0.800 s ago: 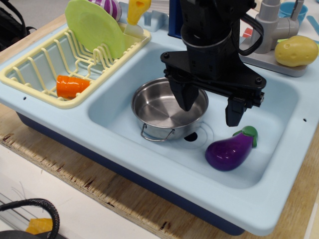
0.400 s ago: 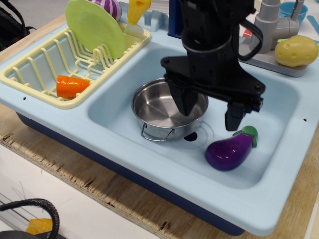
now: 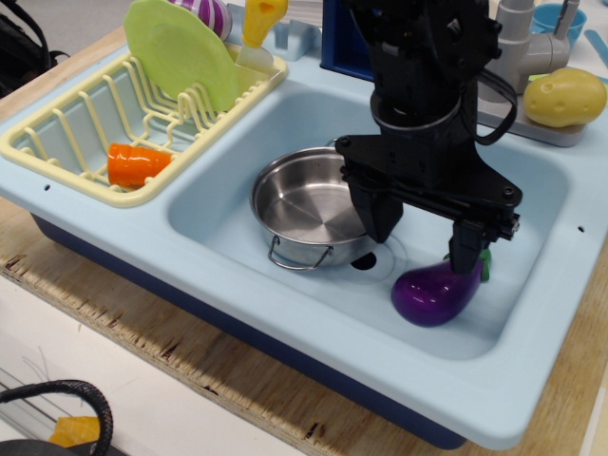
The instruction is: Put eggplant into pot or pan
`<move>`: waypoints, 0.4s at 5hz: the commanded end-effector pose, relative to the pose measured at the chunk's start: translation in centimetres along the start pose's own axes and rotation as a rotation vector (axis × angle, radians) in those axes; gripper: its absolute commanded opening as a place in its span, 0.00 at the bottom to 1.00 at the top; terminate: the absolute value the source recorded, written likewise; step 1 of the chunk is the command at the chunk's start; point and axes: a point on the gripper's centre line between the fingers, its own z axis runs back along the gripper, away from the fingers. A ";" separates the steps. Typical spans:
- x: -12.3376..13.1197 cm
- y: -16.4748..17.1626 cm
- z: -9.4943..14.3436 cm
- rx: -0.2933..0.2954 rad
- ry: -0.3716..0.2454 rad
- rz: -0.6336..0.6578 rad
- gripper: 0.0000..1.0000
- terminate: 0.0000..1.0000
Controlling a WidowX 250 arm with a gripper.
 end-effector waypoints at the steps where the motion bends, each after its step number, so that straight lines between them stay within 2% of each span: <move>1: 0.9 -0.4 -0.3 -0.030 0.004 -0.006 1.00 0.00; 2: 0.4 -0.7 -0.9 -0.051 0.029 -0.001 1.00 0.00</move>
